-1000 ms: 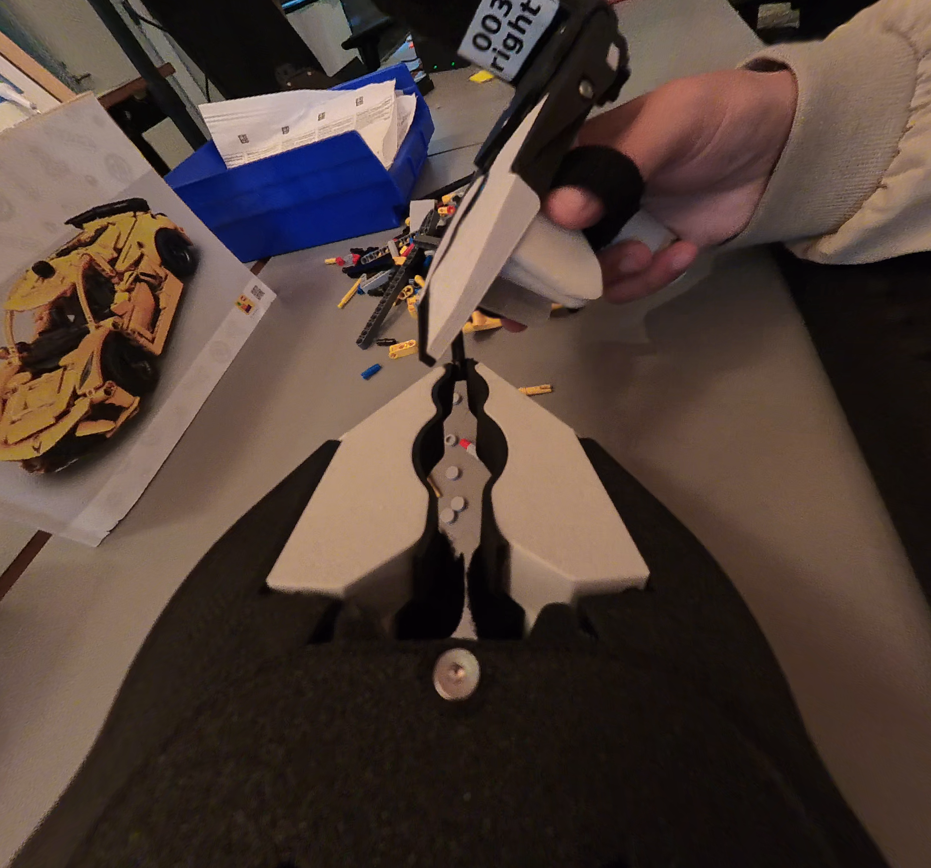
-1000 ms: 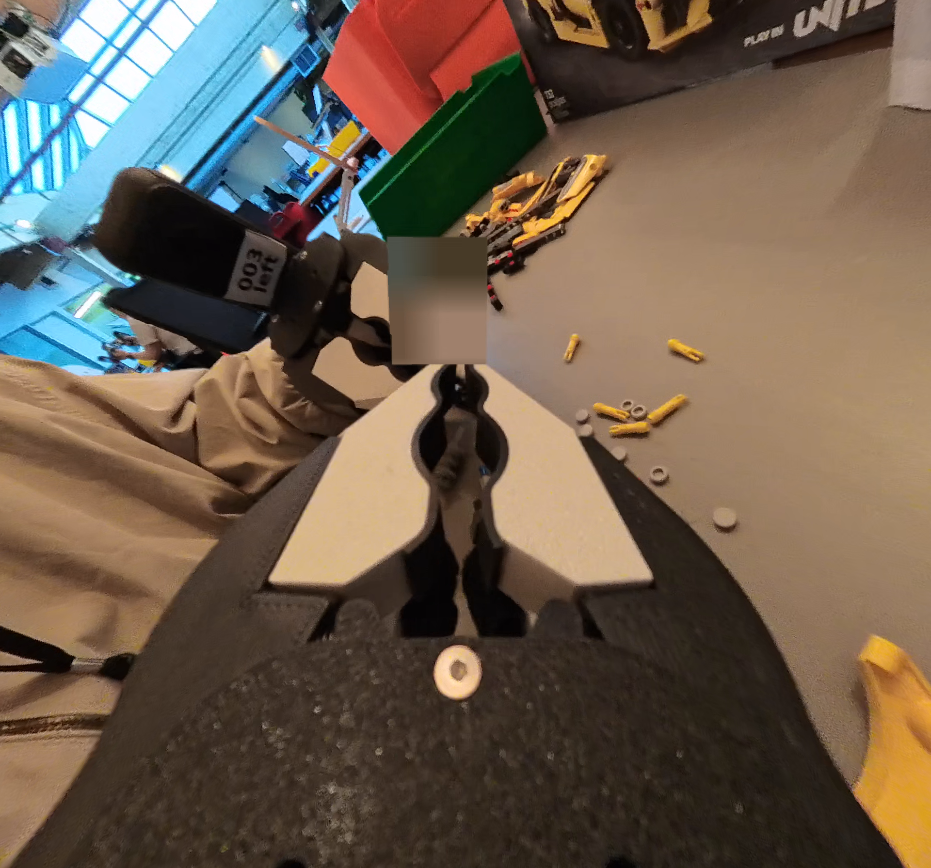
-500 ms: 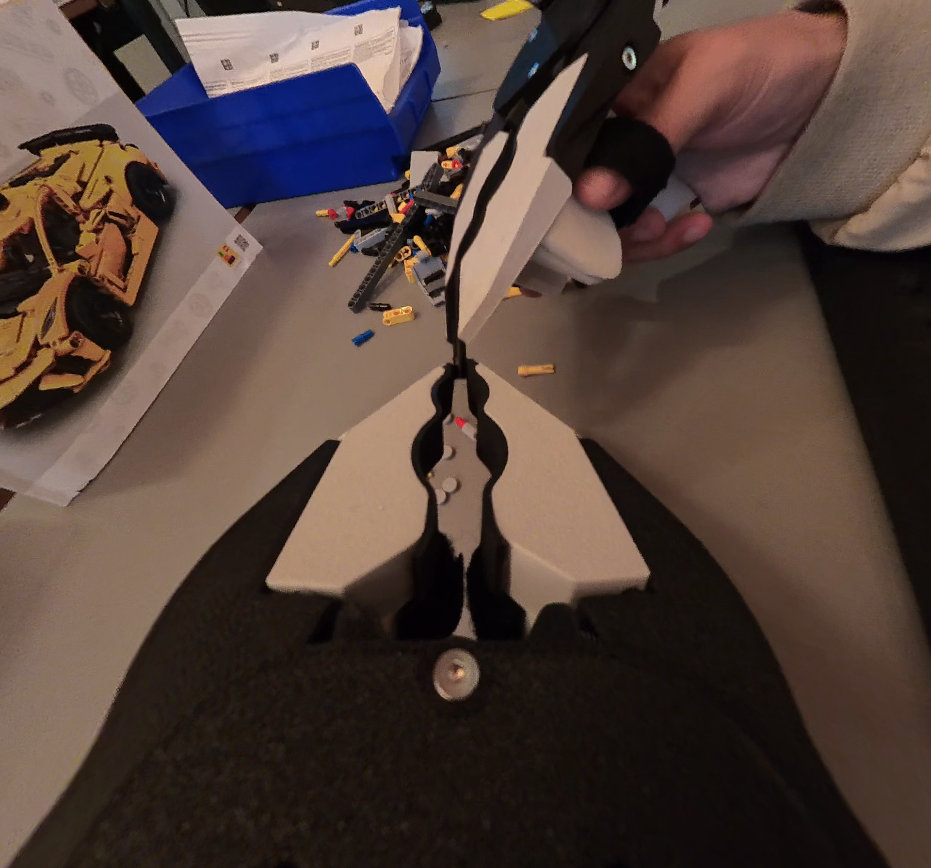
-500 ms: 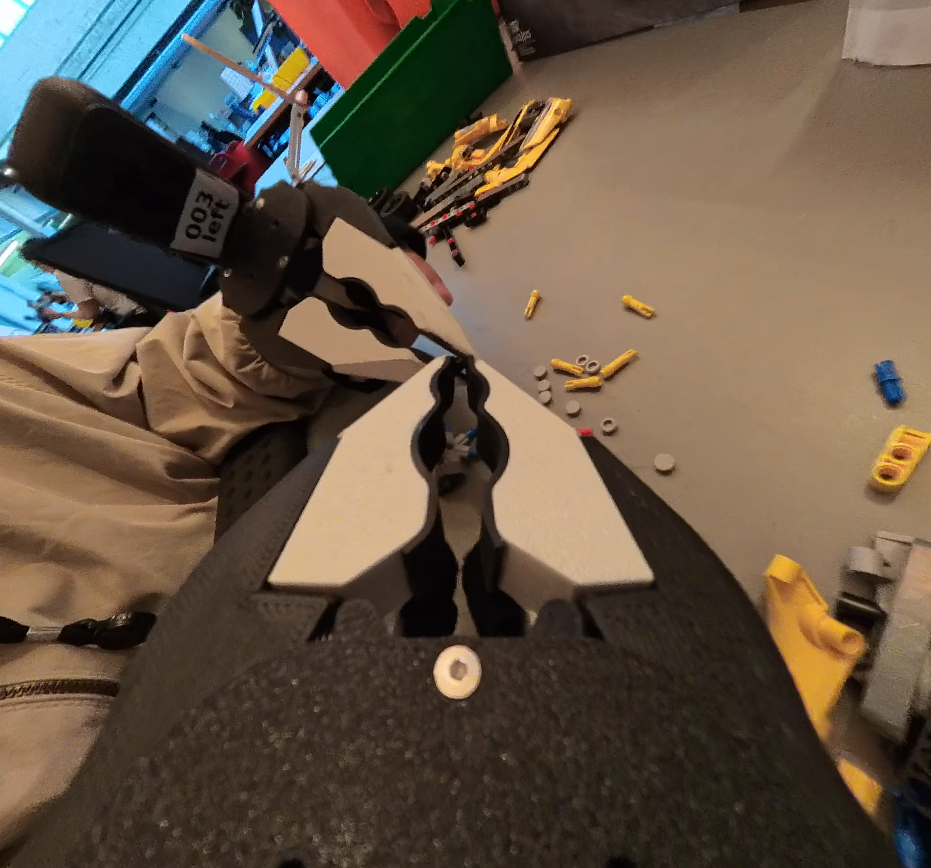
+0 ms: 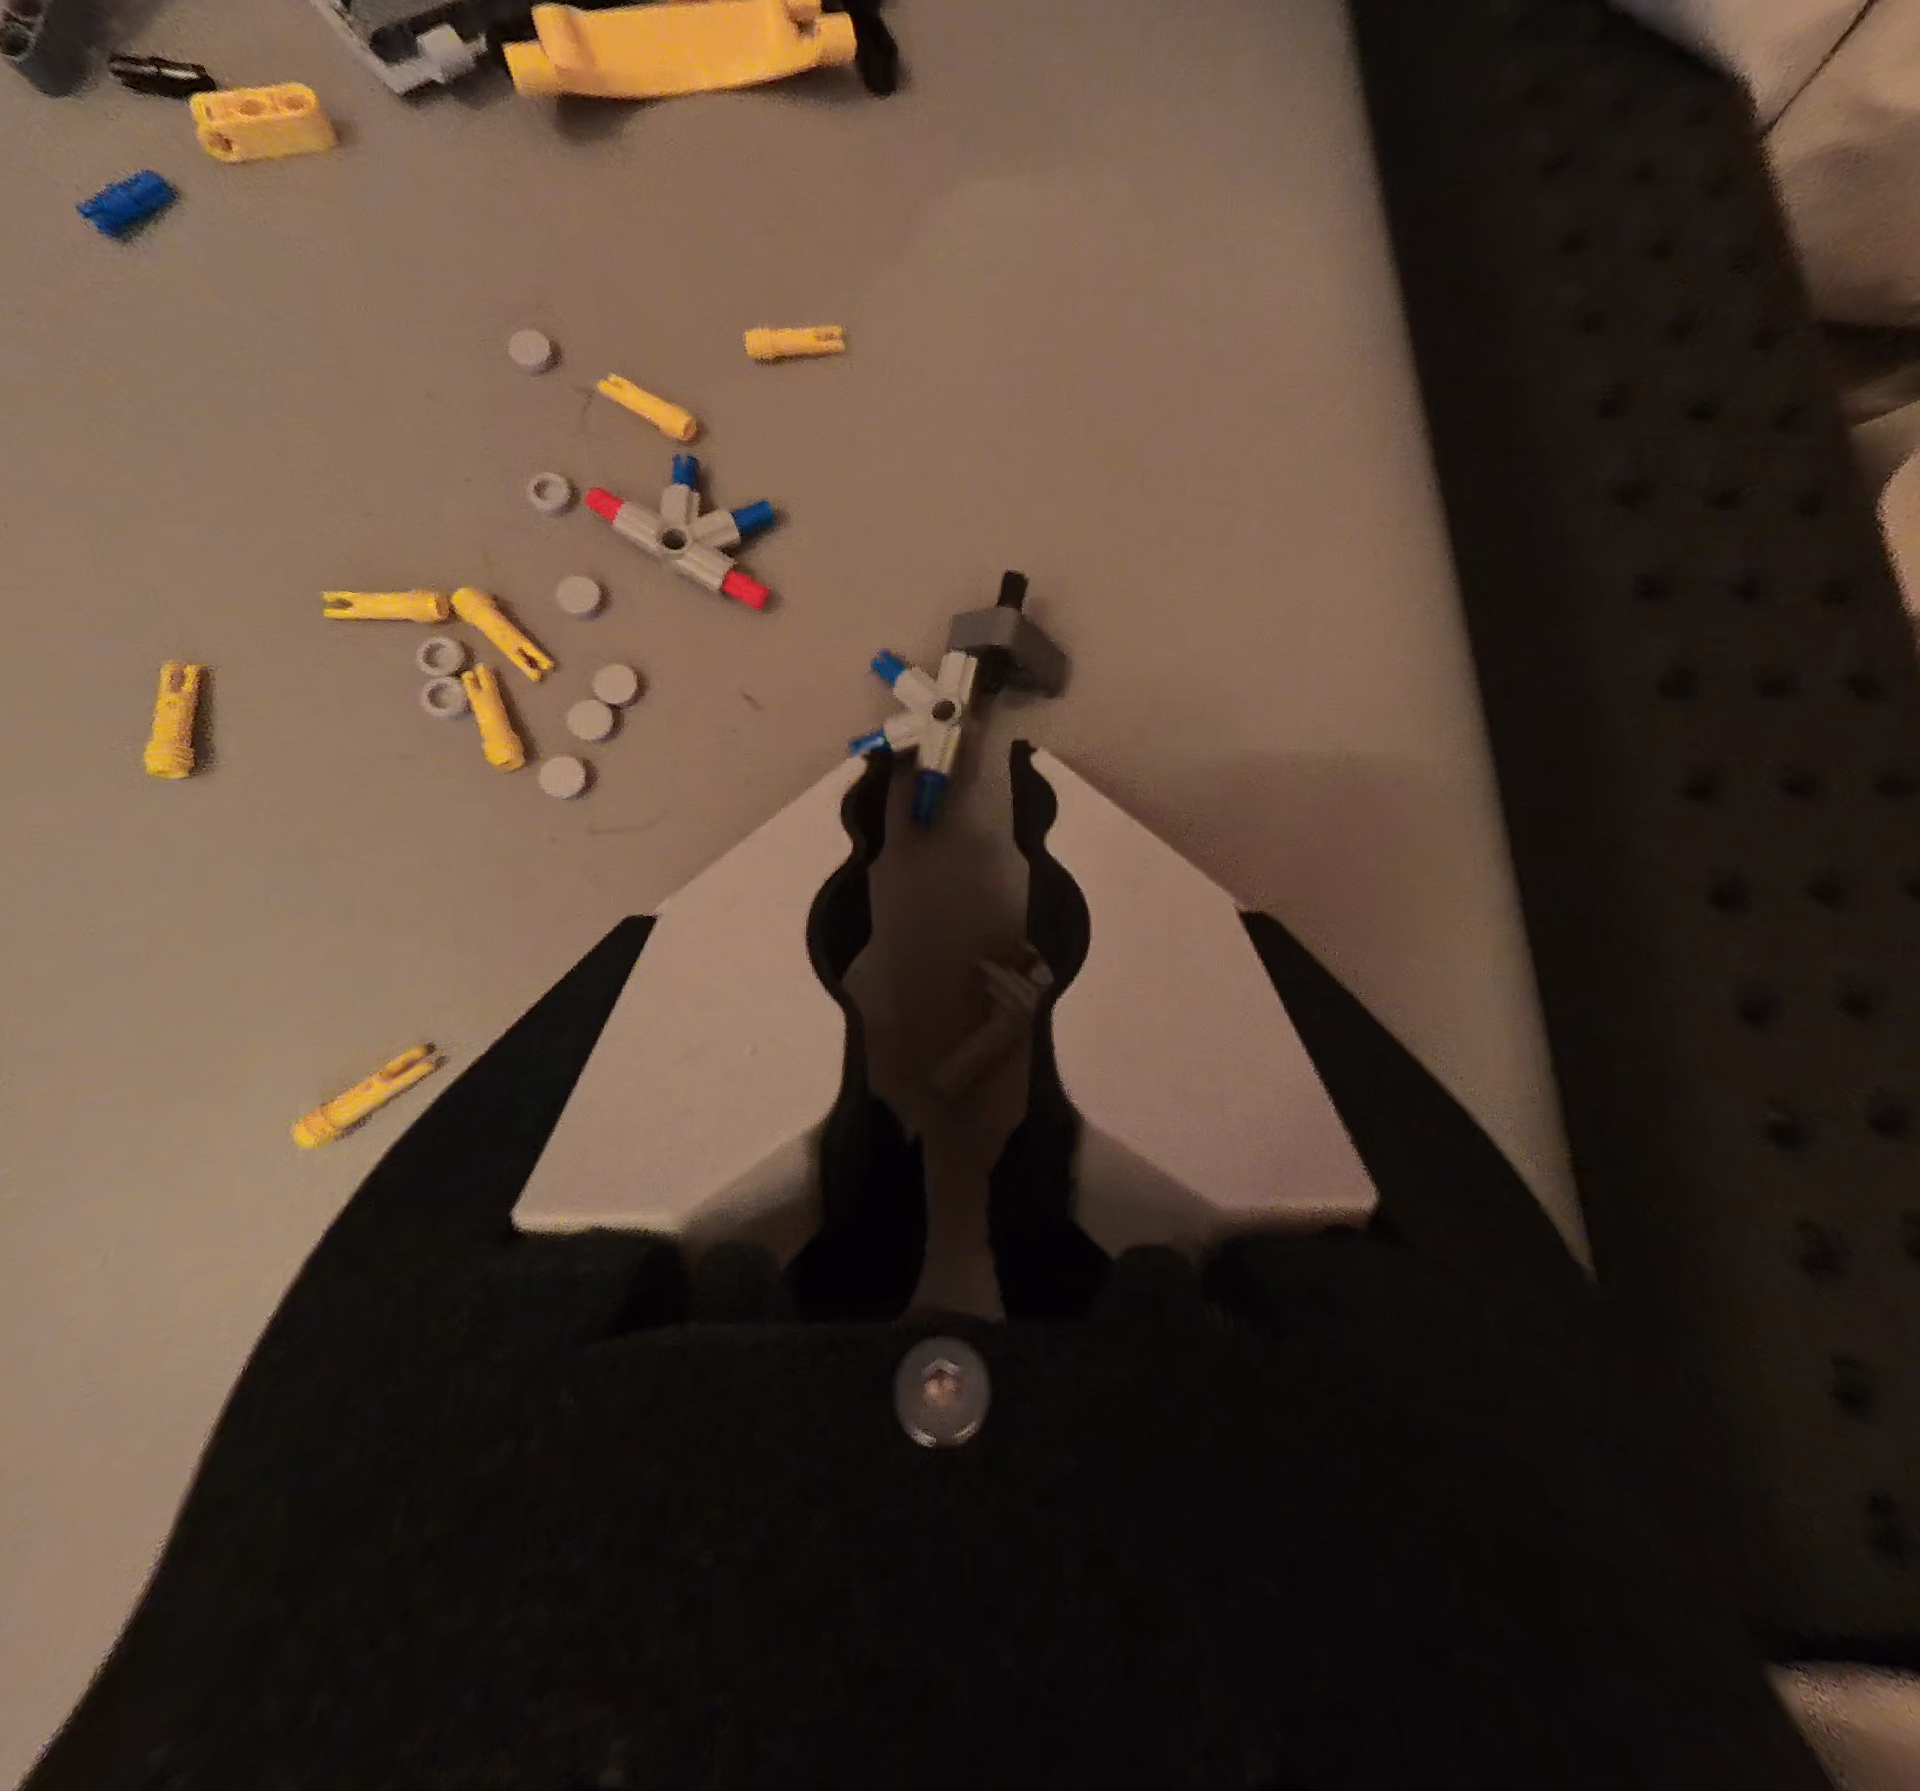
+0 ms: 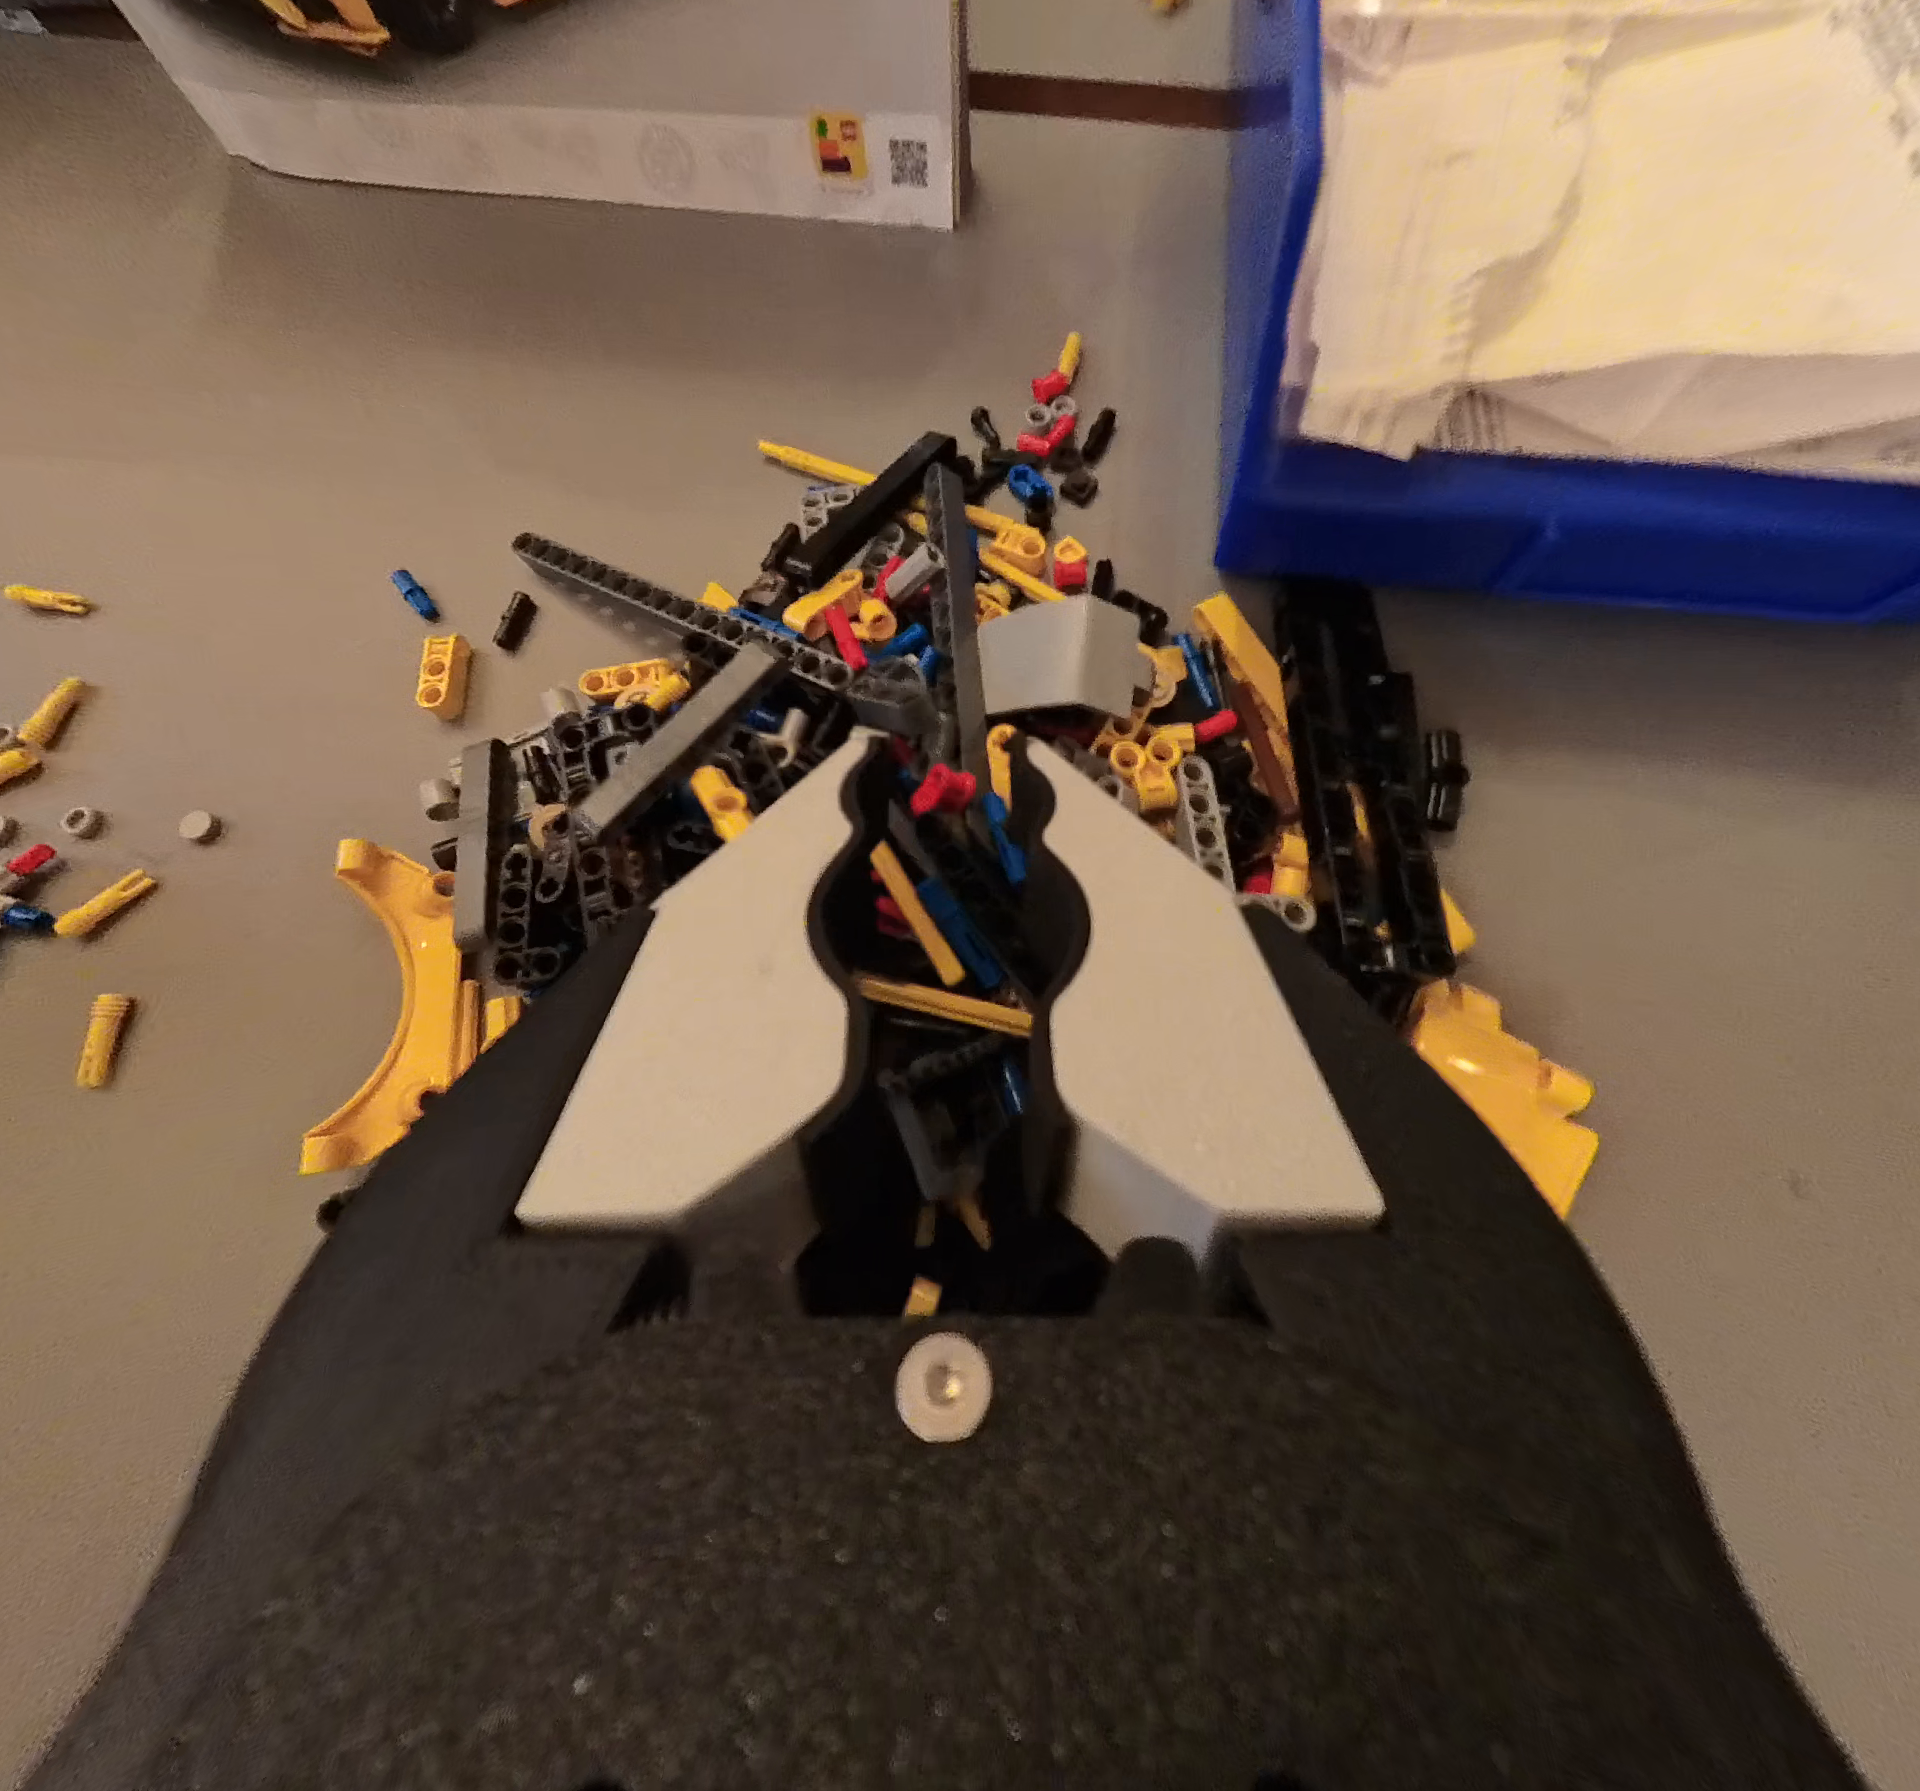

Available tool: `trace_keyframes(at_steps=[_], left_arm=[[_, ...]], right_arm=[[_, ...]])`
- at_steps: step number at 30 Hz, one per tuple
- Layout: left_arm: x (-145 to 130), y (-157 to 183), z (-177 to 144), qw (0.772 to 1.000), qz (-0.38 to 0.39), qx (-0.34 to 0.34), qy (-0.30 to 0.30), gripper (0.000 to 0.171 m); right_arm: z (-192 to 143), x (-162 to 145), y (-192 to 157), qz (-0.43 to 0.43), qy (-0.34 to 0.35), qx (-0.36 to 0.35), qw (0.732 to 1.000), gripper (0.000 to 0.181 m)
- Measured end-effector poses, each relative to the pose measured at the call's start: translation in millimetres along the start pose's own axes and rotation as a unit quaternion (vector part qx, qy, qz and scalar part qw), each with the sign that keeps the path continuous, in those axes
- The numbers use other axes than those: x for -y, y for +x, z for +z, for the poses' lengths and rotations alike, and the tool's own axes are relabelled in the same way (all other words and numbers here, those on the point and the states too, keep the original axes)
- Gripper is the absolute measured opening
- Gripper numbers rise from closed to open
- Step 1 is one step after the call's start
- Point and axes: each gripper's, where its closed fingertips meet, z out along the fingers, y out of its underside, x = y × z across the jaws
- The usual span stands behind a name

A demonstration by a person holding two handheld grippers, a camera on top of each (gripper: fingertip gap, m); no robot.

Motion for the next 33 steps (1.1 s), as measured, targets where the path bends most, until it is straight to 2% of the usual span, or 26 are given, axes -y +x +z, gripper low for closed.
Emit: trace_keyframes(at_steps=[2,3,5,7,8,10,13,15,19,22,26,32,33], left_arm=[[2,-2,5,1.0,0.02,0.017,0.001,0.014],[3,-3,7,0.999,0.031,0.024,0.002,0.008],[7,-9,9,0.997,0.057,0.052,0.002,0.007],[10,-16,7,0.993,0.086,0.081,0.008,0.007],[15,-19,4,0.99,0.098,0.096,0.021,0.007],[32,-22,-7,0.982,0.126,0.124,0.064,0.006],[57,-20,-25,0.967,0.156,0.156,0.125,0.006],[64,-18,-31,0.963,0.162,0.164,0.14,0.006],[66,-16,-30,0.962,0.167,0.164,0.141,0.006],[66,-18,-31,0.963,0.162,0.166,0.141,0.006],[76,-10,-38,0.959,0.162,0.15,0.177,0.006],[77,-4,-44,0.96,0.164,0.136,0.181,0.005],[72,-9,-45,0.962,0.158,0.145,0.167,0.004]], right_arm=[[-6,17,-17,-0.049,0.044,0.012,0.998,0.026],[-11,29,-37,-0.08,0.075,0.038,0.993,0.028],[-22,37,-98,-0.14,0.109,0.151,0.972,0.026],[-41,12,-173,-0.181,0.075,0.328,0.924,0.033],[-45,-4,-196,-0.193,0.046,0.379,0.904,0.038],[-46,-20,-221,-0.202,0.019,0.424,0.882,0.038],[-55,-21,-251,-0.161,0.014,0.502,0.85,0.04],[-61,-21,-261,-0.166,0.017,0.518,0.839,0.036],[-61,-15,-265,-0.177,0.045,0.503,0.845,0.015],[-55,-21,-260,-0.186,0.023,0.489,0.852,0.014],[-67,-13,-259,-0.189,0.04,0.507,0.84,0.013],[-75,-10,-258,-0.176,0.044,0.532,0.827,0.014],[-76,-8,-253,-0.173,0.043,0.531,0.829,0.014]])
